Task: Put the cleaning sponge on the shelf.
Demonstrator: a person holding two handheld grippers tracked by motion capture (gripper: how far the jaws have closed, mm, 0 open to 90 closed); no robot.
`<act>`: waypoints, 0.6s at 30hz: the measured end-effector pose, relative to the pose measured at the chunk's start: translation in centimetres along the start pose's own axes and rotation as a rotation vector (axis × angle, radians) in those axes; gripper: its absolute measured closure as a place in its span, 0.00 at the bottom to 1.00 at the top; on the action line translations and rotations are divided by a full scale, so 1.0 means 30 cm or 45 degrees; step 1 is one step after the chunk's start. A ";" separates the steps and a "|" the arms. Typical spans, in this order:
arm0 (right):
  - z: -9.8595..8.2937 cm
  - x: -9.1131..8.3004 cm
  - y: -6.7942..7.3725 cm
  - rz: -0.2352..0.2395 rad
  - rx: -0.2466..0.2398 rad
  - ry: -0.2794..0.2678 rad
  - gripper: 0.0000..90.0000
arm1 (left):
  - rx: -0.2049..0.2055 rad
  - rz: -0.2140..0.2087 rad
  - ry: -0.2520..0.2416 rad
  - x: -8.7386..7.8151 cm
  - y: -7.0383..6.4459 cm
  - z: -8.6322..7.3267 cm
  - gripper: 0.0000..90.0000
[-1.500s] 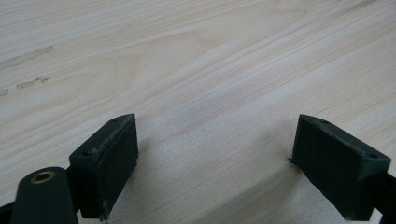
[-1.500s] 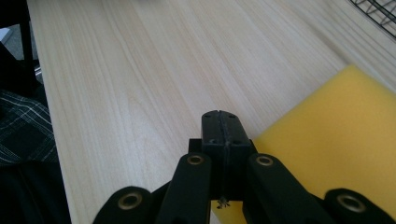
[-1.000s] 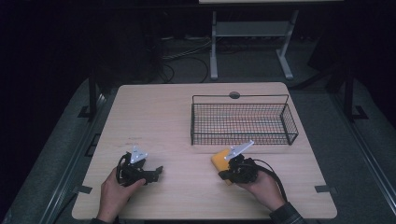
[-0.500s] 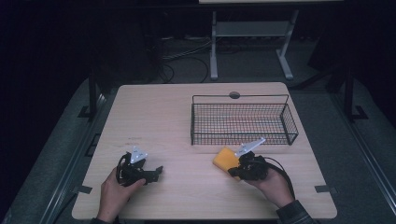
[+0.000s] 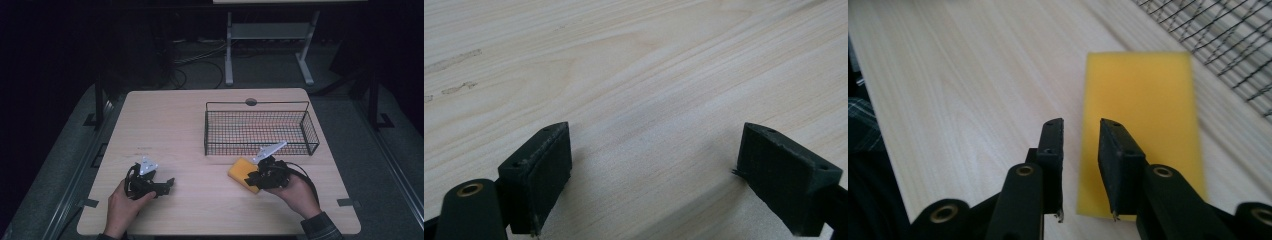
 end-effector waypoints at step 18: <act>0.045 0.047 -0.088 -0.133 0.034 0.071 0.21 | 0.001 0.001 0.003 -0.001 0.000 0.000 0.15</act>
Point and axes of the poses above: each handheld gripper's, and its own axes: x roughly forward along the jaws, z roughly out of its top, y roughly to its left, the point moved 10 cm from there along x, roughly forward along the jaws, and after that the axes turned 15 degrees about -z, right-handed, at the moved point
